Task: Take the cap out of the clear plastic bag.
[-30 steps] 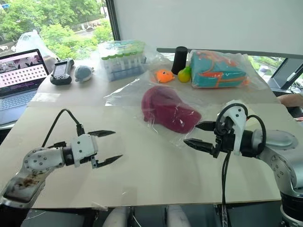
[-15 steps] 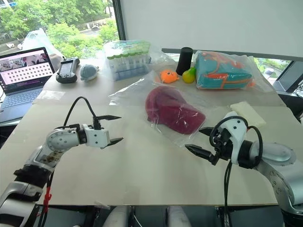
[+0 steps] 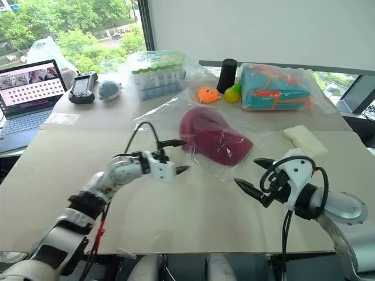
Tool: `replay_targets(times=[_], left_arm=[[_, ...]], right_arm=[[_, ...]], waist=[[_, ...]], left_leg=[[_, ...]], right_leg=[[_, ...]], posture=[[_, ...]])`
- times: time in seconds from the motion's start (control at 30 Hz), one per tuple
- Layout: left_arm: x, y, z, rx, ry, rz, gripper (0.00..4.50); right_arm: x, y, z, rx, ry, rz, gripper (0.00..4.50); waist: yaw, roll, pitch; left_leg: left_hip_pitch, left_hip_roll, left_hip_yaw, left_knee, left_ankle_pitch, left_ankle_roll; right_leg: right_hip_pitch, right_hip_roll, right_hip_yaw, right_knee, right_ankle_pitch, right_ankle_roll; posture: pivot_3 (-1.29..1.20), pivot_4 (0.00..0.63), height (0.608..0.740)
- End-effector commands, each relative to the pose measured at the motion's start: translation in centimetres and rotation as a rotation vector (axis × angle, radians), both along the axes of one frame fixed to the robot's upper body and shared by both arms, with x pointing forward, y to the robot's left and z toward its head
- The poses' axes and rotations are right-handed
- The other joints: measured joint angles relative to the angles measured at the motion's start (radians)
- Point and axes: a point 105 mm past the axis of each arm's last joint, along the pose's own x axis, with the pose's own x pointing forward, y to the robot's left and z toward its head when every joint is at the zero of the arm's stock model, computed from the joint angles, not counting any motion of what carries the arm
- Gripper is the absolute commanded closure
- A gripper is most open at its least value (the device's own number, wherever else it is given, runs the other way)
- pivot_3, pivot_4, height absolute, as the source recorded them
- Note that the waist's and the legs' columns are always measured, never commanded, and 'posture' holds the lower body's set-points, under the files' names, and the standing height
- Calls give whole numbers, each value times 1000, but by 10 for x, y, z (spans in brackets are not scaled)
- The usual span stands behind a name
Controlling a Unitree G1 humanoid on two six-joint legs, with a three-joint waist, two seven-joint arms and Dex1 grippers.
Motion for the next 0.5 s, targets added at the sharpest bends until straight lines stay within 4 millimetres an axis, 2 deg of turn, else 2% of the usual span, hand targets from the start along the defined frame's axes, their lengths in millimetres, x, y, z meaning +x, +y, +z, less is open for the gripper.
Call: replay_targets(times=[0.03, 0.2, 0.37, 0.5], left_arm=[[4, -16, -13, 87, -7, 0, 0], [13, -37, -26, 137, -13, 35, 0], [33, -65, -21, 73, -63, 160, 0], [43, -72, -17, 2, -69, 243, 0]], right_arm=[[-2, 3, 18, -11, -63, 9, 60], [-2, 2, 30, -11, -100, 0, 60], [-2, 4, 33, -10, -114, -13, 60], [-2, 4, 34, -10, -117, -22, 60]], waist=[[-3, 0, 0], [6, 0, -1], [21, 0, -1], [20, 0, -1]], left_leg=[[-1, 0, 0, 0, 0, 0], [1, -1, -1, 0, 0, 0], [7, -2, -4, 1, 0, 0], [7, -3, -5, 1, 0, 0]], right_leg=[[-1, 0, 0, 0, 0, 0], [2, 0, 0, 0, 0, 1], [12, 0, -1, -4, 0, 2], [13, -1, -1, -6, -1, 3]], posture=[[0, 150, 740], [0, 150, 740], [0, 150, 740], [0, 150, 740]])
